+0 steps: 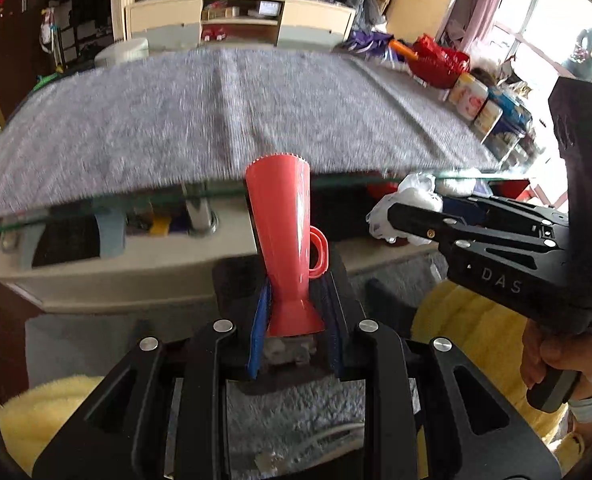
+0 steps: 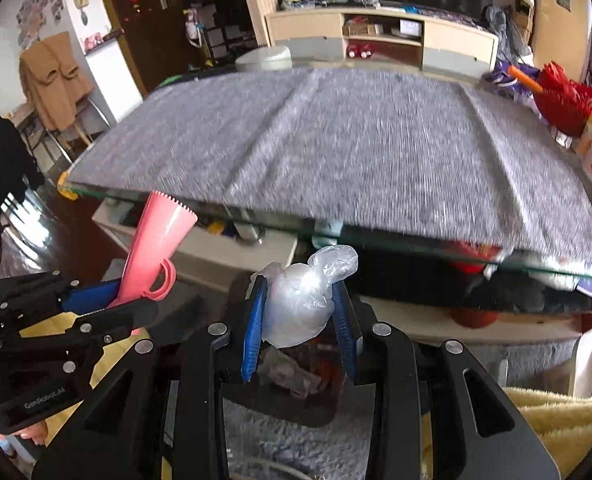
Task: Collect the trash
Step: 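Carry the red cup and clear bag down into the black bin, then open both grippers over the bin to drop the cup and bag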
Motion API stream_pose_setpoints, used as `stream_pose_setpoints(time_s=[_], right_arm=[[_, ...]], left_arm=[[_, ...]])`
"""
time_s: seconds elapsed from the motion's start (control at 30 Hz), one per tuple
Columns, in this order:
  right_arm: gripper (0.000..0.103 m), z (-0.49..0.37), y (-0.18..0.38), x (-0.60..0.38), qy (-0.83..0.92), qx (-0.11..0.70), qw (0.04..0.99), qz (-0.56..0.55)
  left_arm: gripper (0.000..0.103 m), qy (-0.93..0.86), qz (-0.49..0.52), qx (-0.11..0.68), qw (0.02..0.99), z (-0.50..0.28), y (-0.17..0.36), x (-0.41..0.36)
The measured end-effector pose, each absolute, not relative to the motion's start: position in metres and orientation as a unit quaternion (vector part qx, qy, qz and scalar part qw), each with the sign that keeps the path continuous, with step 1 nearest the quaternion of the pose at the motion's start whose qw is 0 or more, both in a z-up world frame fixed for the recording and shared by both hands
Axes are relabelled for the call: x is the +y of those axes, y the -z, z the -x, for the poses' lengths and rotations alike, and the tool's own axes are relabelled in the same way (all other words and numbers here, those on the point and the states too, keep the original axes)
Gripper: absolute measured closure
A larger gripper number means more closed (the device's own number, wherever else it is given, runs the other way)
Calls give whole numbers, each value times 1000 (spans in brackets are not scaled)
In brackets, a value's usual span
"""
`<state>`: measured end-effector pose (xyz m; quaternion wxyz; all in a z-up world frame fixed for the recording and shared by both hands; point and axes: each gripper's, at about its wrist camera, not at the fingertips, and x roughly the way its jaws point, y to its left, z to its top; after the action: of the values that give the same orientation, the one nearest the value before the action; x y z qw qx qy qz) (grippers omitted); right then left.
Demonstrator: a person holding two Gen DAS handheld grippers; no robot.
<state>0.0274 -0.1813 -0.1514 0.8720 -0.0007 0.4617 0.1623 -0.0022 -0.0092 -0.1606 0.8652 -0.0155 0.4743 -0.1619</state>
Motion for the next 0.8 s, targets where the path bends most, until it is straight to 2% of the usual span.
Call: stream_pose_setpoints(time_s=[0.5,0.53,0.6,0.63,0.8], right_arm=[[68,-40,222,-182,-161,531,832,-29],[67,-42,224,-182,-162,533,830,-30],[57,-44,228,-181,-164,537,827,-34],[47,-44,229,-181,-164,537,827,-36],[43,-48,224,-185,-158,532,831,-44]], left_arm=[[79,163,17,542,824,-15,231,-18],[79,163,18,545,822,-17,235,-18],[77,162,18,549,820,-18,239,-19],[72,161,18,549,820,-18,240,-19],[60,152,16,549,822,-19,240,-14]])
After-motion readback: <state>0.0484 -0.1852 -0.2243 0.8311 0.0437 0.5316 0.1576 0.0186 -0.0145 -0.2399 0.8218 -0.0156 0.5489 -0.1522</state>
